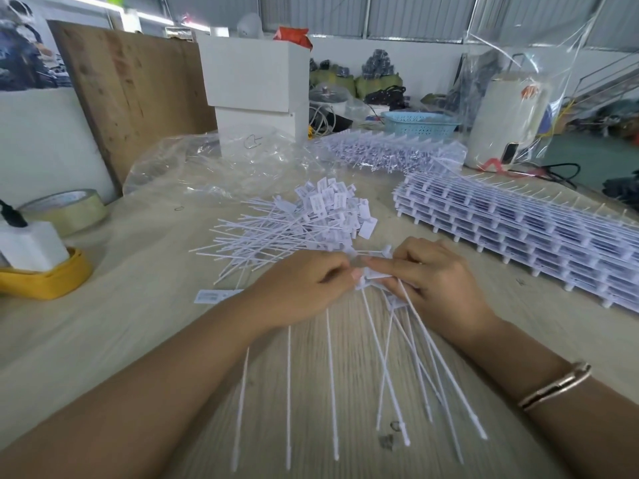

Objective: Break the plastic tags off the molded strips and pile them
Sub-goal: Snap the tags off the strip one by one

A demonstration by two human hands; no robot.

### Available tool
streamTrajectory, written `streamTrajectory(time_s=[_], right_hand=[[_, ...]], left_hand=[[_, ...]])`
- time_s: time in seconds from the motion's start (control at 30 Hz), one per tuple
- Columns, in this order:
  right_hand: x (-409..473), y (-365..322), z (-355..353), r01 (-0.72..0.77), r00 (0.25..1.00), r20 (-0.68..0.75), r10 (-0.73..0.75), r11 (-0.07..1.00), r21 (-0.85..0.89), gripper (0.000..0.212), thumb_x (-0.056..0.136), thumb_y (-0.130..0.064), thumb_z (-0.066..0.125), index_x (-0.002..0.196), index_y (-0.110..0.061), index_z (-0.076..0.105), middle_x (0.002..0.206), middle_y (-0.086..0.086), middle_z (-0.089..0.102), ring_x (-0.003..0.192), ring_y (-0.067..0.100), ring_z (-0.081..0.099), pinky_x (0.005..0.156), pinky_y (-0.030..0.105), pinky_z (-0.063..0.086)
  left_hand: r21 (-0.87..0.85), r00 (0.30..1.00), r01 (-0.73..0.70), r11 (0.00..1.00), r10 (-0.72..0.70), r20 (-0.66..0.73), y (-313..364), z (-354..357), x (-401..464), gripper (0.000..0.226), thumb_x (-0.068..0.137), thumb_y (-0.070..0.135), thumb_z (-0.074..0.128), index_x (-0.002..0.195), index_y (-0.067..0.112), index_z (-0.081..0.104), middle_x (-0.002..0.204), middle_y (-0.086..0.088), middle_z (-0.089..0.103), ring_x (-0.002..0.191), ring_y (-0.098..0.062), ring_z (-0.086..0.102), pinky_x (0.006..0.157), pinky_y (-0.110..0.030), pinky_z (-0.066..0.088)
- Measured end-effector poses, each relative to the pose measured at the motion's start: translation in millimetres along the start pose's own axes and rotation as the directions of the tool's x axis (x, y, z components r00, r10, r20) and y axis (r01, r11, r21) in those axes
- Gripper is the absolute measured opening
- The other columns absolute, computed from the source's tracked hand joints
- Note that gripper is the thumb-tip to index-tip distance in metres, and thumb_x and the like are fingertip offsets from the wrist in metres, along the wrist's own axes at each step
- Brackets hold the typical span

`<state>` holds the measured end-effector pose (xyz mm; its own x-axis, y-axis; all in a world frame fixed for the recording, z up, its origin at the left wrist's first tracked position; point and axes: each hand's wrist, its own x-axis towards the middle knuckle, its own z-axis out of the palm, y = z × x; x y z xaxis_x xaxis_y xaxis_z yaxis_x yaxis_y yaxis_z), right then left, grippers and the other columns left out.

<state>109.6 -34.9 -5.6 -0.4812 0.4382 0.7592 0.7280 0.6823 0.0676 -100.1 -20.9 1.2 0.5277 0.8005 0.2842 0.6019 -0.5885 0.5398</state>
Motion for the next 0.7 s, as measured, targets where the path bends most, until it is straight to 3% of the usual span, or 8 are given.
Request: streamTrajectory(time_s=[0.07,0.2,0.33,0.4,0.5,0.57,0.63,0.7], right_hand=[[-1,-1,1,0.034,0.999,0.044,-0.033,0.999,-0.019,0.027,0.085,-0.035,0.057,0.1,-0.022,0.074,0.067,-0.001,0.058,0.057,0.017,0.058,0.057,0.032,0.044],[-1,0,3,0.032,0.989,0.144,-0.03,0.999,-0.006,0.03,0.087,-0.041,0.053,0.098,-0.021,0.074,0.073,-0.005,0.063,0.063,0.015,0.061,0.064,0.027,0.033],[-1,-4,1,-0.101,0.978,0.198,0.066,0.979,0.176,0.027,0.087,-0.04,0.053,0.09,-0.021,0.072,0.073,-0.008,0.065,0.066,0.01,0.06,0.069,0.031,0.033],[0,-3,1,-0.199,0.968,0.208,0.138,0.929,0.313,0.018,0.088,-0.033,0.057,0.073,-0.029,0.065,0.061,-0.012,0.056,0.058,0.001,0.051,0.063,0.029,0.032],[1,-3,2,-0.318,0.946,0.214,0.242,0.82,0.476,0.035,0.09,-0.02,0.051,0.056,-0.021,0.046,0.05,-0.004,0.04,0.047,0.005,0.037,0.053,0.02,0.029],[0,-3,3,-0.402,0.916,0.25,0.315,0.739,0.541,0.038,0.093,-0.021,0.051,0.056,-0.018,0.051,0.05,0.001,0.045,0.046,0.006,0.04,0.05,0.018,0.033],[-2,2,1,-0.523,0.838,0.247,0.487,0.585,0.62,0.042,0.096,-0.021,0.048,0.055,-0.024,0.056,0.05,-0.004,0.047,0.045,0.004,0.04,0.049,0.015,0.035],[-5,16,-4,-0.546,0.801,0.167,0.574,0.587,0.598,0.037,0.096,-0.021,0.048,0.061,-0.024,0.06,0.051,-0.009,0.047,0.046,0.004,0.04,0.049,0.015,0.035]], left_hand=[[0.011,1.0,-0.01,1.0,0.01,0.029,-4,-2,-1,0.036,0.09,0.049,0.046,0.063,0.025,0.049,0.055,0.009,0.042,0.053,-0.006,0.04,0.057,-0.031,0.034],[0.051,0.994,-0.081,0.995,0.077,0.081,-5,-2,-1,0.033,0.092,0.041,0.053,0.064,0.029,0.041,0.059,0.01,0.041,0.055,-0.005,0.038,0.056,-0.027,0.031],[0.015,0.991,-0.119,0.993,0.117,0.061,-4,-1,-1,0.03,0.091,0.039,0.055,0.067,0.025,0.044,0.059,0.011,0.039,0.056,-0.005,0.038,0.054,-0.022,0.028],[-0.008,0.988,-0.144,0.99,0.144,0.05,-2,-1,0,0.03,0.092,0.036,0.056,0.07,0.018,0.048,0.06,0.01,0.039,0.056,-0.006,0.037,0.054,-0.022,0.028],[0.025,0.983,-0.184,0.983,0.183,0.032,2,1,0,0.03,0.09,0.039,0.055,0.075,0.014,0.05,0.062,0.009,0.04,0.057,-0.007,0.038,0.055,-0.023,0.029],[0.013,0.982,-0.188,0.982,0.188,0.025,2,0,-1,0.029,0.09,0.037,0.055,0.074,0.014,0.049,0.062,0.011,0.04,0.056,-0.006,0.037,0.055,-0.023,0.029],[-0.02,0.983,-0.182,0.983,0.183,0.03,0,-2,-2,0.029,0.091,0.035,0.056,0.073,0.014,0.048,0.061,0.012,0.038,0.056,-0.005,0.036,0.055,-0.023,0.029],[-0.039,0.988,-0.149,0.988,0.15,0.037,-3,-5,-4,0.034,0.09,0.04,0.052,0.073,0.01,0.047,0.06,0.011,0.037,0.055,-0.005,0.033,0.055,-0.023,0.028]])
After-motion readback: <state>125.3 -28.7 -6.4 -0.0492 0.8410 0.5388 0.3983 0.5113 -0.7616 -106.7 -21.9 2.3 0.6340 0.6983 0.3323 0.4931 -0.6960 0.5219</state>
